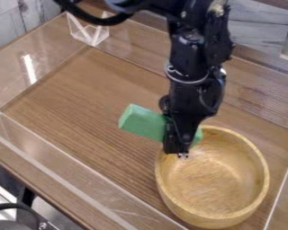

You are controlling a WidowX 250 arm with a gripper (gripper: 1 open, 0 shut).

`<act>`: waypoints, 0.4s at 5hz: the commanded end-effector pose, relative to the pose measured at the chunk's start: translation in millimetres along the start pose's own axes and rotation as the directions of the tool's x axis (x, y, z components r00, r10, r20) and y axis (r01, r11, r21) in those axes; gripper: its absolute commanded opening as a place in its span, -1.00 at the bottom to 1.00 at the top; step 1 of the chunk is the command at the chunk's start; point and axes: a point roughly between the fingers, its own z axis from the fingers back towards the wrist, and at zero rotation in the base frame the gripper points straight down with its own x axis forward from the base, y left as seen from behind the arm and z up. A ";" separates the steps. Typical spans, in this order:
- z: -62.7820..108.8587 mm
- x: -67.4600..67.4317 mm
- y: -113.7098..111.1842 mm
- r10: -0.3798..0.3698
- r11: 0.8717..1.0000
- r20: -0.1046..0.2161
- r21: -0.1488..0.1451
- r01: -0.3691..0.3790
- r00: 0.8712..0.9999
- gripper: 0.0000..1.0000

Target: Remove the green block from inside the brown bowl and put it on the table

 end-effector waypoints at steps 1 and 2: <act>13.0 1.8 5.1 0.001 0.999 0.054 0.041 -0.003 0.999 -1.00; 13.8 2.0 5.4 -0.007 0.999 0.063 0.044 0.005 0.998 -1.00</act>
